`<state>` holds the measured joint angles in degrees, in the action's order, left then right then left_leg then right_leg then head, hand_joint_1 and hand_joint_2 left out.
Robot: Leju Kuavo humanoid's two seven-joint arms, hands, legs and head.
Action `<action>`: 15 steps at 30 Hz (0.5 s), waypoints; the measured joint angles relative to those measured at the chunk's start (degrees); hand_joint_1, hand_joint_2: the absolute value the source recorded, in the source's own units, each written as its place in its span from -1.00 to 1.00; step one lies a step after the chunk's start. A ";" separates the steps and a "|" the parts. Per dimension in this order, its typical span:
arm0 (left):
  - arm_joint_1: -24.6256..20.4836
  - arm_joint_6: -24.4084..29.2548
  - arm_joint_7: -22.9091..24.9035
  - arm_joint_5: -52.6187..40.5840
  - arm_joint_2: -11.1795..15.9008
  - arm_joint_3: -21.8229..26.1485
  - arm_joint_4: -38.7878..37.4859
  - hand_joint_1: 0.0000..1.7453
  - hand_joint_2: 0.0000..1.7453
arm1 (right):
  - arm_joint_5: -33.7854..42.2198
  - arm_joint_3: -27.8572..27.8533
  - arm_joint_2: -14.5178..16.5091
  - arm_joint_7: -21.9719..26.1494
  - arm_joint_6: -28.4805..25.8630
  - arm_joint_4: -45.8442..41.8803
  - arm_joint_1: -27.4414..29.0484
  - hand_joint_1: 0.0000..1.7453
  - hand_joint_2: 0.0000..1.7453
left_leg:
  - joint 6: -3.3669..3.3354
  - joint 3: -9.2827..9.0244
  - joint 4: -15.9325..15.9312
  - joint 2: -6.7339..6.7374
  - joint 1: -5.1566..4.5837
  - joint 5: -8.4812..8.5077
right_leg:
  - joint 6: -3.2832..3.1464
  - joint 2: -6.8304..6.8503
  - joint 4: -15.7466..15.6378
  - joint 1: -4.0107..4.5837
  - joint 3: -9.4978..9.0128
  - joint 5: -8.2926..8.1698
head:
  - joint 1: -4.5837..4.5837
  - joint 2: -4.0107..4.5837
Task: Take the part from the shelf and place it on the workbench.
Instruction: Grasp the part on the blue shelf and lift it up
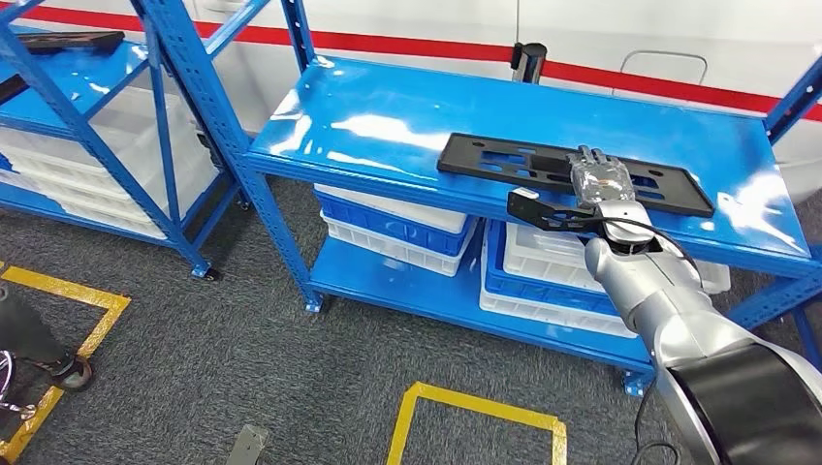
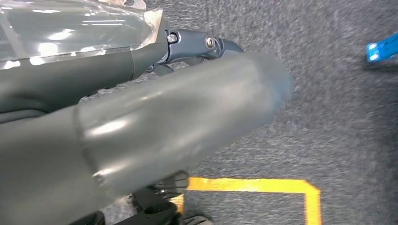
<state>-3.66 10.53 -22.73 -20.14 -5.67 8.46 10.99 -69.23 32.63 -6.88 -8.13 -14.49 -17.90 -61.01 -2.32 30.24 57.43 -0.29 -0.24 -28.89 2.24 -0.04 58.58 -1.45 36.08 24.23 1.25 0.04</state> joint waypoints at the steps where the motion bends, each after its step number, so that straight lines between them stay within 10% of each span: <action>1: 0.04 0.05 -0.01 -0.02 0.05 0.02 -0.01 -1.00 -1.00 | -0.09 -0.01 0.00 0.00 -0.01 -0.01 0.12 -1.00 1.00 | 0.25 0.15 0.27 0.03 0.06 -0.20 | -0.35 -0.06 0.16 -0.16 0.00 -0.34 | 0.18 0.00; 8: -0.19 -0.21 -0.13 -0.02 0.11 0.11 -0.03 -1.00 -1.00 | -0.32 -0.08 0.20 0.22 -0.03 -0.02 0.04 -1.00 1.00 | 1.78 10.21 15.82 0.15 0.71 -5.93 | -1.25 -0.30 0.18 0.21 -0.29 0.06 | 0.40 0.00; 12: -0.23 -0.16 -0.21 -0.02 0.25 0.15 -0.04 -1.00 -1.00 | -0.36 -0.09 0.27 0.22 -0.03 -0.03 -0.15 -1.00 1.00 | -0.42 5.92 3.57 0.10 -0.03 2.09 | -1.27 -0.42 -0.04 0.78 -0.67 0.06 | 0.25 0.00; 15: -0.25 0.42 -1.15 -0.21 0.32 0.16 -0.06 -1.00 -1.00 | -0.57 -0.14 0.32 0.26 -0.03 -0.03 -0.40 -0.74 1.00 | -1.55 4.82 0.74 0.04 -0.86 3.22 | -1.12 -0.45 -0.48 0.57 -0.89 -0.01 | 0.25 0.00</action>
<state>-3.91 10.95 -23.88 -20.35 -5.35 8.62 10.93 -69.80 32.48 -6.56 -7.87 -14.52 -17.93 -61.41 -3.87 35.06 58.17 -0.25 -1.09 -25.67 1.11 -0.49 58.10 -0.88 35.19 24.22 1.49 0.04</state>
